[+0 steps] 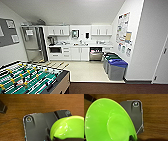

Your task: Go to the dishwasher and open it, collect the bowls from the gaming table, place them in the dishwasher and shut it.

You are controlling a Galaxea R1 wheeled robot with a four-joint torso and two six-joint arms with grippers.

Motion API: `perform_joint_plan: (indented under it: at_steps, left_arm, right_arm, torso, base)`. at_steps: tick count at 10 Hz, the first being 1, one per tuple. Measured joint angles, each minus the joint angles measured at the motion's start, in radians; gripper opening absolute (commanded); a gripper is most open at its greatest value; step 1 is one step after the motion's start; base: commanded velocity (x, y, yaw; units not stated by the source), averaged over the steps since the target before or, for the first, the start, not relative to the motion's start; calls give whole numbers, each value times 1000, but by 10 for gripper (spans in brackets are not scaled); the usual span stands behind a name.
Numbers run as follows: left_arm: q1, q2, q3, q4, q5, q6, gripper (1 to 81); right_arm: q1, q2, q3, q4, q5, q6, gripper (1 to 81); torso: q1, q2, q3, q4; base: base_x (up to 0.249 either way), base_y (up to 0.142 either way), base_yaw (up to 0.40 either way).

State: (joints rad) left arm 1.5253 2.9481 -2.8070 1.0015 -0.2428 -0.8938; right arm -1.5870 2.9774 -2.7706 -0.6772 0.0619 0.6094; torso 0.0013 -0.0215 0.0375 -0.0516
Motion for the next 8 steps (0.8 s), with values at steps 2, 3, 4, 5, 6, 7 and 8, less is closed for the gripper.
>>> perform_joint_plan:
  at_steps: [2,3,4,5,6,7,8]
  left_arm:
    - [7,8,-1,-3,4,0,10]
    - [5,7,-1,-3,5,0,10]
    - [2,7,-4,-3,8,0,10]
    - [-3,17,-1,-4,2,0,10]
    - [0,18,0,-4,2,0,10]
    - [10,12,-3,-4,7,0,10]
    - [8,14,-3,-4,9,0,10]
  right_arm:
    - [-9,0,-1,0,-3,1,10]
    - [-8,4,-1,0,-9,1,10]
    - [-5,1,-3,0,-6,1,10]
    - [0,-2,-3,0,13,0,10]
    - [0,6,-4,0,-7,1,10]
    - [-10,2,-5,0,-1,6,10]
    - [-6,3,-5,0,-3,7,10]
  torso:
    - [-1,0,0,0]
    - [-1,0,0,0]
    - [0,0,0,0]
    - [0,0,0,0]
    - [0,0,0,0]
    - [-1,0,0,0]
    - [-1,0,0,0]
  base:
    - [175,-66,0]
    - [175,-67,0]
    - [175,-67,0]
    - [175,-67,0]
    - [175,-67,0]
    - [175,-68,0]
    - [174,-70,0]
